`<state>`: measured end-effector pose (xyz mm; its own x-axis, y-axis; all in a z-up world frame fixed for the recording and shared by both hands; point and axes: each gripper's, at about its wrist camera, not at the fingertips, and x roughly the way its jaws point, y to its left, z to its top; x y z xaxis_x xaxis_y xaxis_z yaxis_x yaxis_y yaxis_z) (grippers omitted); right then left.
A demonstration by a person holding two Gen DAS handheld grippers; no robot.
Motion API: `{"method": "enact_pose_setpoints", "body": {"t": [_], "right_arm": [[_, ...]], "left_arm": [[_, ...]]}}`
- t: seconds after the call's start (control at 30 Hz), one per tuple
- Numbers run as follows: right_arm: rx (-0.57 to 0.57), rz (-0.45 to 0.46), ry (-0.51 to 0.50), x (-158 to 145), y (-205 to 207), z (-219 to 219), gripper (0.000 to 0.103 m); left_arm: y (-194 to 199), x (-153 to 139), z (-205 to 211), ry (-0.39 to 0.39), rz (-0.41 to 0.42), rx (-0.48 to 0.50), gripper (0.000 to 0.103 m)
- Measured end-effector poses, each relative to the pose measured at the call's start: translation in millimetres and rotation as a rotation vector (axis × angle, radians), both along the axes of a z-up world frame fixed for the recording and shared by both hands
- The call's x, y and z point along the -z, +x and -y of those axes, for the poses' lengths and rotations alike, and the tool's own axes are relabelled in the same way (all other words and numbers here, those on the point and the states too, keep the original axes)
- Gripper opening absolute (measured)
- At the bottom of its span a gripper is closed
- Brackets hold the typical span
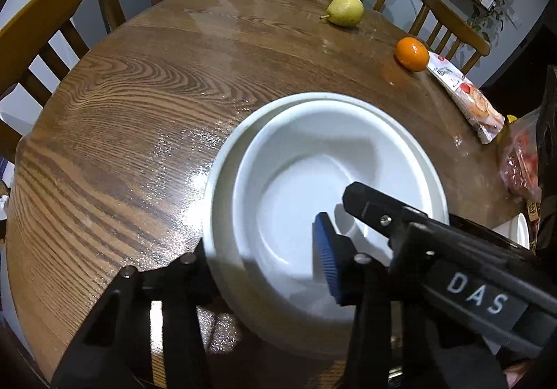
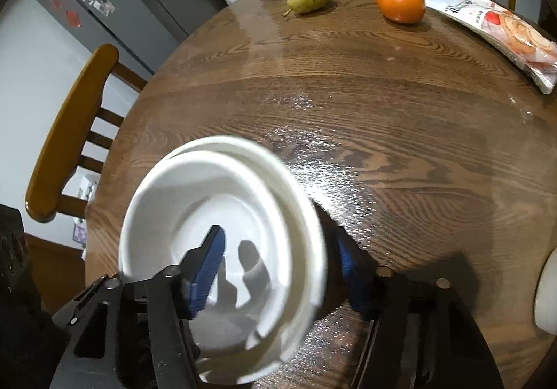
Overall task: Organize plates and bowls
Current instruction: 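Grasp the rim of the stacked white bowls with the right gripper, then slide the nested white bowls across the table and open the right gripper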
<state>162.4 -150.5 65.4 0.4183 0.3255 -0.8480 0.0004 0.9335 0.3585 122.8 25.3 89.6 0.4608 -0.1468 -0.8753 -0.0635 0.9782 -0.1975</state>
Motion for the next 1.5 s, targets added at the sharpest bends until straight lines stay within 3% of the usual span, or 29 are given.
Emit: {"method": "enact_pose_setpoints", "body": {"t": [0.1, 0.5, 0.9, 1.5], "right_arm": [[-0.01, -0.001, -0.007, 1, 0, -3, 0.052], [0.01, 0.018, -0.05, -8, -5, 1, 0.052], [0.124, 0.129, -0.1, -38, -49, 38, 0.052], [0.214, 0.135, -0.096, -23, -81, 85, 0.052]], "left_arm": [[-1, 0, 1, 0.004, 0.002, 0.012, 0.039], [-8, -10, 10, 0.003, 0.044, 0.04, 0.039], [-36, -33, 52, -0.014, 0.139, 0.153, 0.041], [-44, -19, 100, -0.035, 0.09, 0.25, 0.041]]}}
